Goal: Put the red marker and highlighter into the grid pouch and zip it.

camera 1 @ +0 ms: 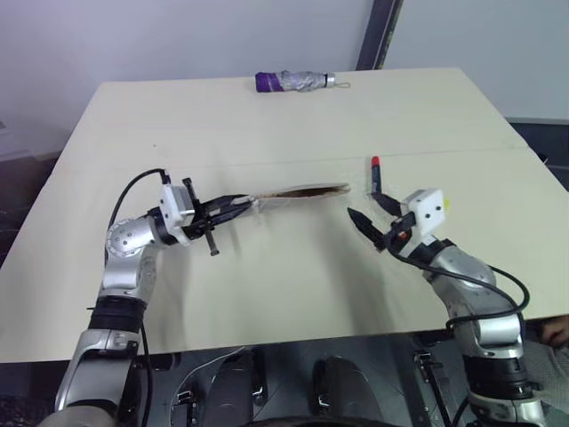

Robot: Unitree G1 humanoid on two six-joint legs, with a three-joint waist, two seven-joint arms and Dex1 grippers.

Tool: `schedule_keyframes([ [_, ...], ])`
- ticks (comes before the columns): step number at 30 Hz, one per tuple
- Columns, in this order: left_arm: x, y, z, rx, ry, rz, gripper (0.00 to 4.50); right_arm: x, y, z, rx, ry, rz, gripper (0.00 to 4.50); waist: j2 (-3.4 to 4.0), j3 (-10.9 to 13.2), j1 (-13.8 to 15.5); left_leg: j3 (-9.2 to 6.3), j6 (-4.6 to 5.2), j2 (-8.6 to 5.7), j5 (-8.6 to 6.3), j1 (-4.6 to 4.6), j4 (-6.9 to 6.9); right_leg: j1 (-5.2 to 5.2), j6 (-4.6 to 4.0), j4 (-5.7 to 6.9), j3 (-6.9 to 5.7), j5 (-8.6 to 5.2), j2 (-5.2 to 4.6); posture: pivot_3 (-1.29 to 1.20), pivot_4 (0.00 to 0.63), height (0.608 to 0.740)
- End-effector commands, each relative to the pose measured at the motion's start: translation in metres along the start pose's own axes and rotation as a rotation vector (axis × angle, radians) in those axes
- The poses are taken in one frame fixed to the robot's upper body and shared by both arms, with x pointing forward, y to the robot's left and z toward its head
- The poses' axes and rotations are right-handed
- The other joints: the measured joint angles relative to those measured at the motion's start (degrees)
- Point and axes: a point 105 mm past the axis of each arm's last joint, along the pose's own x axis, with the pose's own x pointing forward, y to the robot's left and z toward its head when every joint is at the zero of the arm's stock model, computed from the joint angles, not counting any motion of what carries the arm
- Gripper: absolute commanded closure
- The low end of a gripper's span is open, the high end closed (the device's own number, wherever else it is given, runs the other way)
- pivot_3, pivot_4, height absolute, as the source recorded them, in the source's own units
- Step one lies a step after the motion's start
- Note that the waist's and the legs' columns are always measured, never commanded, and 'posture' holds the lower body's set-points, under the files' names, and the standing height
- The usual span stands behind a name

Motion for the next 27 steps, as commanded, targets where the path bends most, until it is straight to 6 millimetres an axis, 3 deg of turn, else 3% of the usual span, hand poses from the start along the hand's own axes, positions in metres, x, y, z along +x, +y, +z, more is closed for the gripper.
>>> schedule_keyframes([
  [1, -0.003, 0.002, 0.004, 0.043, -0.008, 0.028, 4.5, -0.014, -0.011, 0.016, -0.052, -0.042, -0.072, 0.03, 0.0, 0.0, 0.0, 0.0, 0.0, 0.0, 0.0, 0.0, -0.01, 0.0, 0.0, -0.01, 0.0, 0.0, 0.0, 0.0, 0.15, 0.74],
  [6, -0.003, 0.0, 0.002, 0.064, 0.003, 0.034, 4.5, -0.047, -0.049, 0.003, -0.084, 0.03, -0.392, 0.03, 0.0, 0.0, 0.1, 0.0, -0.01, 0.01, -0.01, 0.0, 0.0, 0.01, 0.0, -0.02, 0.0, 0.0, -0.01, 0.0, 0.15, 0.74],
  [13, 0.002, -0.003, 0.0, 0.06, -0.006, 0.02, 4.5, -0.069, -0.055, -0.019, 0.037, 0.149, -0.658, 0.03, 0.0, 0.0, -0.2, -0.01, -0.07, 0.04, -0.04, 0.0, -0.02, -0.01, -0.02, -0.04, 0.02, -0.01, -0.01, 0.0, 0.15, 0.74],
  [20, 0.01, -0.005, -0.001, 0.066, -0.017, -0.006, 4.5, -0.06, -0.072, -0.027, 0.245, 0.206, -0.797, 0.03, 0.0, 0.0, -0.1, -0.01, -0.07, 0.05, -0.04, -0.04, 0.0, -0.05, -0.06, -0.06, 0.03, -0.02, 0.0, 0.0, 0.15, 0.74],
  [27, 0.011, -0.005, 0.0, 0.077, -0.014, -0.011, 4.5, -0.052, -0.086, -0.029, 0.245, 0.265, -0.827, 0.03, 0.0, 0.0, -0.1, 0.0, 0.0, 0.03, -0.01, -0.16, -0.07, -0.14, -0.03, -0.09, 0.03, 0.0, 0.03, 0.0, 0.15, 0.74],
])
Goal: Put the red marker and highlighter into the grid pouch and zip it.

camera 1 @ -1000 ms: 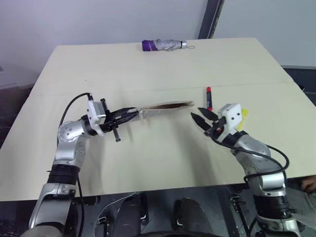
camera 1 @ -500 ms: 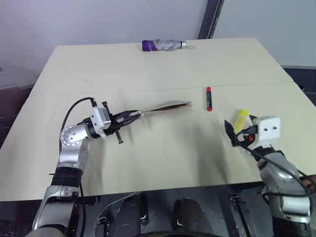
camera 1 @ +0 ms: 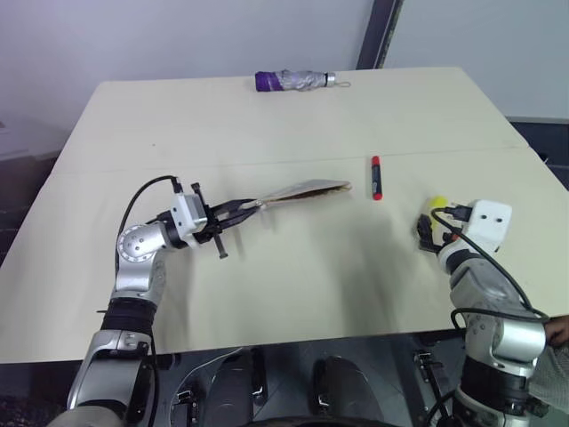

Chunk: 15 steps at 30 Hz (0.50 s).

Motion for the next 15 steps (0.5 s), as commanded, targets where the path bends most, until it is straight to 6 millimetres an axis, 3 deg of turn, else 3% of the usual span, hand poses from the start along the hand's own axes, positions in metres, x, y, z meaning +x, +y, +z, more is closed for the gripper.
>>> schedule_keyframes([
  [1, 0.003, 0.002, 0.008, 0.047, -0.018, -0.008, 4.5, 0.003, -0.008, 0.01, -0.015, -0.018, -0.036, 0.03, 0.0, 0.0, -0.1, 0.0, 0.0, 0.0, 0.0, -0.03, 0.0, -0.04, 0.0, 0.01, 0.0, 0.0, 0.01, 0.0, 0.15, 0.74],
  [11, 0.002, -0.004, 0.009, 0.049, -0.014, -0.009, 4.5, 0.012, 0.018, -0.003, -0.007, 0.039, 0.036, 0.03, 0.0, 0.0, -0.2, 0.0, 0.01, 0.02, 0.01, -0.04, 0.01, -0.05, 0.02, 0.03, -0.01, 0.01, 0.08, 0.0, 0.15, 0.74],
  [15, 0.004, -0.005, 0.01, 0.056, -0.016, -0.016, 4.5, 0.019, 0.013, -0.012, -0.023, 0.064, -0.013, 0.03, 0.0, 0.0, -0.1, 0.0, 0.01, 0.0, 0.01, -0.04, 0.02, -0.04, 0.02, 0.02, -0.01, 0.01, 0.08, 0.0, 0.15, 0.74],
])
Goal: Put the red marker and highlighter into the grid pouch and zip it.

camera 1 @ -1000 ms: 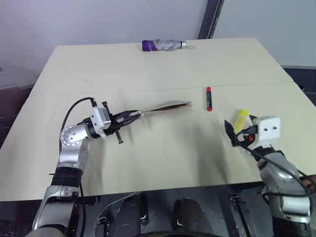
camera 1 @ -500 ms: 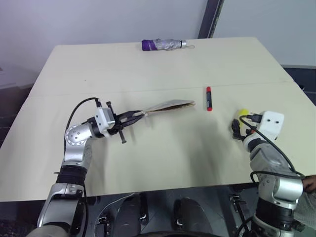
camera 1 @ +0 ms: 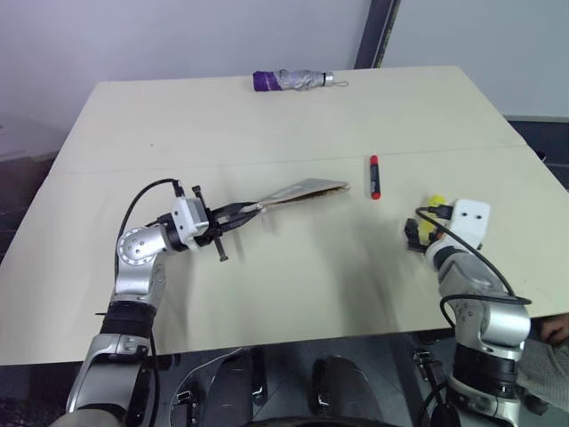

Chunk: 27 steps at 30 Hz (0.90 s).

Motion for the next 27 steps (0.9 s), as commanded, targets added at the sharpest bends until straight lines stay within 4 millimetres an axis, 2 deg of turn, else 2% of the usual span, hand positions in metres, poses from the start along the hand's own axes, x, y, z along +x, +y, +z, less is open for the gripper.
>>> schedule_keyframes([
  [1, 0.004, 0.0, 0.009, 0.045, -0.023, -0.013, 4.5, 0.004, -0.009, 0.007, 0.003, -0.032, -0.063, 0.03, 0.0, 0.0, 0.0, 0.0, 0.0, 0.0, 0.0, 0.0, 0.0, 0.0, 0.0, 0.0, 0.0, 0.0, 0.01, 0.0, 0.15, 0.74],
  [4, 0.005, -0.001, 0.009, 0.048, -0.021, -0.015, 4.5, 0.007, -0.011, 0.004, 0.019, -0.019, -0.071, 0.87, 0.0, 0.0, 0.0, 0.0, 0.0, 0.0, 0.0, 0.01, 0.02, 0.02, 0.0, 0.0, 0.0, 0.0, 0.02, 0.0, 0.15, 0.74],
  [6, 0.005, -0.001, 0.009, 0.049, -0.02, -0.016, 4.5, 0.006, -0.012, 0.002, 0.023, -0.015, -0.073, 1.76, 0.0, 0.0, 0.1, 0.0, 0.0, 0.0, 0.0, 0.01, 0.01, 0.02, 0.0, 0.0, 0.0, 0.0, 0.0, 0.0, 0.15, 0.74],
  [9, 0.005, 0.0, 0.01, 0.049, -0.02, -0.017, 4.5, 0.004, -0.015, 0.001, 0.026, -0.013, -0.087, 3.43, -0.01, 0.0, 0.1, 0.0, 0.0, 0.0, 0.0, 0.0, 0.01, 0.02, 0.0, -0.01, 0.0, 0.0, 0.0, 0.0, 0.15, 0.74],
  [10, 0.005, 0.0, 0.01, 0.049, -0.021, -0.017, 4.5, 0.003, -0.017, 0.001, 0.028, -0.014, -0.092, 3.63, -0.01, 0.0, 0.1, 0.0, 0.0, 0.0, 0.0, 0.01, 0.01, 0.02, 0.0, -0.01, 0.0, 0.0, 0.0, 0.0, 0.15, 0.74],
  [13, 0.006, -0.001, 0.009, 0.049, -0.022, -0.019, 4.5, -0.001, -0.031, 0.008, 0.033, -0.05, -0.139, 3.62, -0.01, 0.0, 0.2, 0.0, 0.0, 0.0, 0.0, 0.01, 0.01, 0.02, 0.0, -0.01, 0.0, 0.0, -0.01, 0.0, 0.15, 0.74],
  [16, 0.007, -0.001, 0.008, 0.05, -0.022, -0.025, 4.5, -0.007, -0.045, 0.04, 0.016, -0.21, -0.093, 3.62, 0.01, 0.0, 0.2, 0.0, 0.0, -0.04, 0.0, -0.02, 0.01, 0.01, 0.01, -0.01, 0.0, 0.0, 0.01, 0.0, 0.15, 0.74],
  [17, 0.008, -0.002, 0.007, 0.051, -0.021, -0.027, 4.5, -0.01, -0.04, 0.051, -0.024, -0.27, -0.029, 3.62, 0.01, 0.0, 0.1, 0.01, 0.01, -0.05, -0.01, -0.05, 0.01, -0.01, 0.01, -0.02, 0.0, 0.0, 0.01, 0.0, 0.15, 0.74],
  [18, 0.008, -0.002, 0.007, 0.052, -0.022, -0.028, 4.5, -0.016, -0.026, 0.065, -0.078, -0.341, 0.082, 3.62, 0.02, 0.0, 0.0, 0.02, 0.01, -0.05, -0.01, -0.05, 0.01, -0.02, 0.01, -0.02, 0.0, 0.0, 0.01, 0.0, 0.15, 0.74],
  [20, 0.009, -0.001, 0.007, 0.053, -0.022, -0.03, 4.5, -0.032, 0.003, 0.082, -0.18, -0.442, 0.301, 3.62, 0.03, 0.0, -0.2, 0.03, 0.02, -0.03, -0.01, -0.04, 0.0, -0.02, 0.02, -0.02, 0.0, 0.0, 0.04, 0.0, 0.15, 0.74],
  [21, 0.01, -0.001, 0.006, 0.054, -0.024, -0.033, 4.5, -0.049, 0.025, 0.087, -0.216, -0.484, 0.484, 3.62, 0.03, 0.0, -0.4, 0.03, 0.01, 0.01, -0.01, -0.03, -0.01, -0.03, 0.02, -0.01, 0.01, 0.0, 0.06, 0.0, 0.15, 0.74],
  [23, 0.011, 0.001, 0.006, 0.057, -0.027, -0.035, 4.5, -0.076, 0.051, 0.081, -0.295, -0.495, 0.736, 3.62, 0.03, 0.0, -0.2, 0.02, 0.0, 0.15, 0.0, 0.02, -0.02, -0.02, 0.01, -0.01, 0.02, 0.0, 0.17, 0.0, 0.15, 0.74],
  [24, 0.012, 0.001, 0.006, 0.058, -0.028, -0.036, 4.5, -0.083, 0.056, 0.077, -0.31, -0.484, 0.802, 3.62, -0.02, 0.0, -0.2, 0.01, -0.01, 0.21, 0.01, 0.03, -0.04, -0.01, 0.01, -0.01, 0.02, -0.01, 0.33, 0.0, 0.15, 0.74],
  [27, 0.013, 0.003, 0.007, 0.064, -0.034, -0.036, 4.5, -0.086, 0.059, 0.056, -0.379, -0.387, 0.883, 3.62, -0.06, 0.1, 0.2, -0.06, -0.02, 0.3, 0.0, 0.02, 0.01, 0.04, -0.01, -0.05, 0.02, -0.01, 0.46, 0.0, 0.15, 0.74],
])
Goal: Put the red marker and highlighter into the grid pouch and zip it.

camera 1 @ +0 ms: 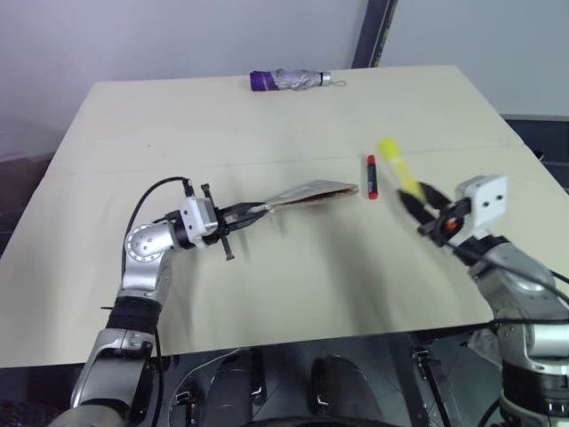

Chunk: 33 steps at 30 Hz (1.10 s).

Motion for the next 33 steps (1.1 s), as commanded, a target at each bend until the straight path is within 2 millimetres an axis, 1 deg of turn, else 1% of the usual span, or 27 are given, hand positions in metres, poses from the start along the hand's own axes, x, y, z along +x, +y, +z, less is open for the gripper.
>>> schedule_keyframes([
  [1, -0.001, 0.005, 0.005, 0.034, -0.016, 0.007, 4.5, -0.007, 0.014, -0.005, -0.028, 0.05, 0.12, 3.62, -0.02, 0.0, 0.3, 0.0, 0.0, -0.01, 0.0, 0.0, 0.03, 0.04, 0.0, -0.04, 0.0, 0.0, -0.01, 0.0, 0.15, 0.74],
  [5, 0.0, 0.003, 0.006, 0.038, -0.022, 0.004, 4.5, -0.002, 0.016, -0.015, -0.095, 0.092, 0.114, 3.62, -0.1, 0.1, 0.1, 0.02, 0.01, -0.09, -0.01, -0.04, 0.11, 0.03, -0.06, -0.12, -0.01, 0.03, -0.27, 0.0, 0.15, 0.74],
  [11, 0.0, 0.001, 0.006, 0.034, -0.024, 0.004, 4.5, 0.001, 0.02, -0.024, -0.134, 0.123, 0.13, 3.62, -0.1, 0.1, 0.1, 0.02, -0.01, -0.09, -0.01, -0.04, 0.08, 0.0, -0.08, -0.12, -0.02, 0.04, -0.33, 0.0, 0.15, 0.74],
  [18, 0.005, 0.001, 0.009, 0.013, -0.046, 0.024, 4.5, 0.0, 0.017, -0.027, -0.157, 0.137, 0.131, 3.62, -0.11, 0.1, 0.2, 0.02, 0.0, -0.09, -0.01, -0.04, 0.09, 0.01, -0.07, -0.11, -0.04, 0.04, -0.32, 0.0, 0.15, 0.74],
  [23, 0.005, -0.012, 0.008, 0.066, -0.023, -0.059, 4.5, 0.003, 0.02, -0.027, -0.203, 0.158, 0.156, 3.62, -0.11, 0.1, 0.2, 0.02, 0.0, -0.09, -0.01, -0.03, 0.1, 0.01, -0.07, -0.11, -0.04, 0.04, -0.32, 0.0, 0.15, 0.74],
  [26, 0.004, -0.019, 0.005, 0.118, -0.002, -0.118, 4.5, 0.003, 0.019, -0.032, -0.252, 0.221, 0.177, 3.62, -0.11, 0.1, 0.2, 0.02, 0.0, -0.09, -0.01, -0.04, 0.09, 0.0, -0.07, -0.1, -0.04, 0.04, -0.32, 0.0, 0.15, 0.74],
  [28, 0.004, -0.023, 0.004, 0.153, 0.008, -0.165, 4.5, 0.003, 0.019, -0.032, -0.278, 0.244, 0.198, 3.62, -0.11, 0.1, 0.2, 0.02, 0.0, -0.09, -0.01, -0.04, 0.09, -0.01, -0.07, -0.1, -0.04, 0.04, -0.32, 0.0, 0.15, 0.74],
  [30, 0.004, -0.03, 0.003, 0.206, 0.019, -0.234, 4.5, 0.004, 0.022, -0.029, -0.362, 0.282, 0.256, 3.62, -0.1, 0.1, 0.2, 0.02, 0.0, -0.09, -0.01, -0.04, 0.1, 0.01, -0.08, -0.11, -0.04, 0.04, -0.33, 0.0, 0.15, 0.74],
  [33, 0.006, -0.033, 0.003, 0.234, 0.012, -0.282, 4.5, 0.007, 0.027, -0.028, -0.57, 0.34, 0.365, 3.62, -0.11, 0.1, 0.2, 0.04, 0.0, -0.11, -0.02, -0.05, 0.11, -0.19, -0.16, -0.12, -0.04, 0.0, -0.39, 0.0, 0.15, 0.74],
])
